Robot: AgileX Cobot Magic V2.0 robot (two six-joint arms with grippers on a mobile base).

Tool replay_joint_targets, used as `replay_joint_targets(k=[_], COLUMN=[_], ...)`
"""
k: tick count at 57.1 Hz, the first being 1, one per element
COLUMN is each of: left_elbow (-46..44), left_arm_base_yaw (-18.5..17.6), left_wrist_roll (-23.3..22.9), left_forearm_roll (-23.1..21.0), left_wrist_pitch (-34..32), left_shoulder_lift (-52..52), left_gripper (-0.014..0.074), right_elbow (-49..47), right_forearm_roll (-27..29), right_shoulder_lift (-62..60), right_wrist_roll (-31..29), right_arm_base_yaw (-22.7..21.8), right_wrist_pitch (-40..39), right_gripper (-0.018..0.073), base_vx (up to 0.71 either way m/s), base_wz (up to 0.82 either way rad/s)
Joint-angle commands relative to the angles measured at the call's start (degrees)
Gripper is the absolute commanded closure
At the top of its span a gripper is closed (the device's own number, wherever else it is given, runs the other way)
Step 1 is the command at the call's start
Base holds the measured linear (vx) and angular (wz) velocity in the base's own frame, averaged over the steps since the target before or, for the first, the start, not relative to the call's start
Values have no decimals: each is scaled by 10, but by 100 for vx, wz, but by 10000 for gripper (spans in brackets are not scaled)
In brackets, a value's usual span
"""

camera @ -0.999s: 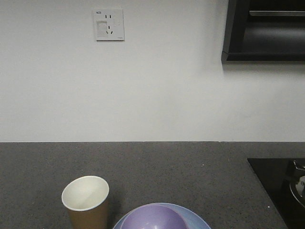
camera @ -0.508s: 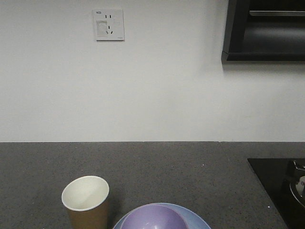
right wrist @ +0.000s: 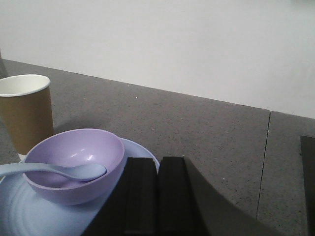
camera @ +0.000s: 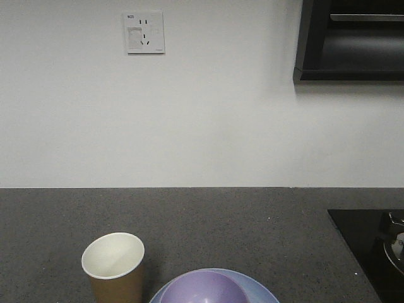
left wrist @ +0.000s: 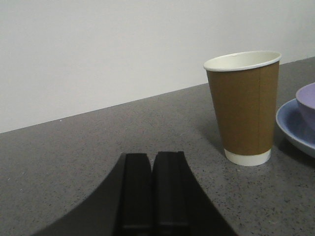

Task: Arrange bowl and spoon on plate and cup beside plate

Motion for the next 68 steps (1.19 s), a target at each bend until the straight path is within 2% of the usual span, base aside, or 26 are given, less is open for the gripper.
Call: replay_joint_targets(k=[1, 42, 49, 58, 68], left_elbow=[-14, -14, -14, -14, -14], left_arm_base_yaw=[1, 1, 1, 1, 1], left_wrist_roll=[-1, -1, -1, -1, -1], left_forearm_roll=[0, 0, 0, 0, 0], left_wrist_pitch=[-44, -44, -44, -44, -44], left_shoulder_lift=[-10, -10, -10, -10, -10], left_gripper=[602, 602, 602, 602, 602], right_elbow=[-17, -17, -17, -17, -2], right_forearm_roll=[-3, -9, -43, -75, -98], right_shoulder_lift=[2, 2, -2, -20, -60], right_wrist_roll=[-6, -17, -12, 27, 132], right_arm_base_yaw=[0, 0, 0, -22, -103], right_wrist_pitch=[-49, -49, -31, 26, 22], right_gripper=[568, 568, 568, 568, 568], base_vx=[0, 0, 0, 0, 0], base_wz=[0, 0, 0, 0, 0])
